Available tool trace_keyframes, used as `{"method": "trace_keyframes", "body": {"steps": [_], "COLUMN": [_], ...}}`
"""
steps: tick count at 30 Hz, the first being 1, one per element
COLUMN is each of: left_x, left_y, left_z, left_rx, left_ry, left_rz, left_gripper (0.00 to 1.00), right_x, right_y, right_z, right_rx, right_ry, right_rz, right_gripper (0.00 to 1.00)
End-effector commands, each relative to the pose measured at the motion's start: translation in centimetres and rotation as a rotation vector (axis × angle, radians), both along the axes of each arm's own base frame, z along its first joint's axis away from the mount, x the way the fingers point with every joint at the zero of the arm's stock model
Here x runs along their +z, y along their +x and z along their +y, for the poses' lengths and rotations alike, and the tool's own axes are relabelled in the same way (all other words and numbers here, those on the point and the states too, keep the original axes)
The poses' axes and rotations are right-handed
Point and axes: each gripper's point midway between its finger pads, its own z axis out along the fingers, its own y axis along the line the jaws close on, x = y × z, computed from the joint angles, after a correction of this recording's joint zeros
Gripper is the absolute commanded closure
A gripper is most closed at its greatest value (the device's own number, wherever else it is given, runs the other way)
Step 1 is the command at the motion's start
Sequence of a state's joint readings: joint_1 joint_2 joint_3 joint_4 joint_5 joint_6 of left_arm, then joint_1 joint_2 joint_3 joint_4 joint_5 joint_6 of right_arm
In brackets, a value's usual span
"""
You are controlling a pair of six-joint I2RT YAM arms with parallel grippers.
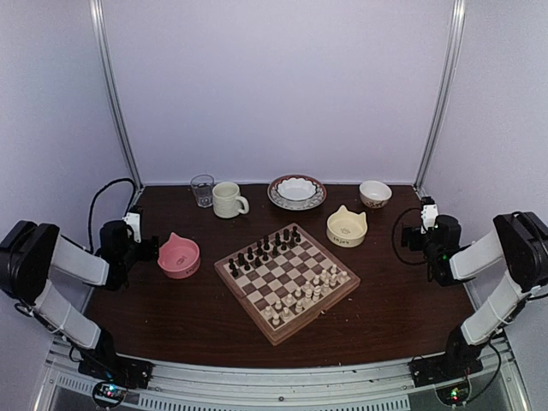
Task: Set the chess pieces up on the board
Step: Reset both arms
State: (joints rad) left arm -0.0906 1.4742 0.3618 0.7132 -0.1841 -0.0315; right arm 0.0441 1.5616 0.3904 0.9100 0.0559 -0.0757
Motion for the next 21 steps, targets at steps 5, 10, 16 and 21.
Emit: {"method": "trace_keyframes", "body": {"steps": [5, 10, 16, 21], "left_x": [0.3, 0.4, 0.4, 0.3], "left_y": [0.8, 0.8, 0.8, 0.8], "left_z": [0.6, 0.8, 0.8, 0.8], "left_rx": [0.0, 0.018, 0.02, 0.019], "left_ry": [0.022, 0.004, 0.003, 0.004], "left_rz": [-0.08, -0.088, -0.088, -0.088], "left_gripper": [0.02, 0.02, 0.02, 0.02], "right_x": [0.8, 0.9, 0.8, 0.8], "right_y": [0.3, 0.4, 0.4, 0.3], "right_z": [-0.2, -0.1, -0.2, -0.2], "right_rx": [-0.005, -0.004, -0.005, -0.005], "right_ry": [0.013, 0.013, 0.013, 0.013], "right_rz": [-0.022, -0.026, -0.025, -0.023], "right_gripper": [0.01, 0.0, 0.01, 0.0]}}
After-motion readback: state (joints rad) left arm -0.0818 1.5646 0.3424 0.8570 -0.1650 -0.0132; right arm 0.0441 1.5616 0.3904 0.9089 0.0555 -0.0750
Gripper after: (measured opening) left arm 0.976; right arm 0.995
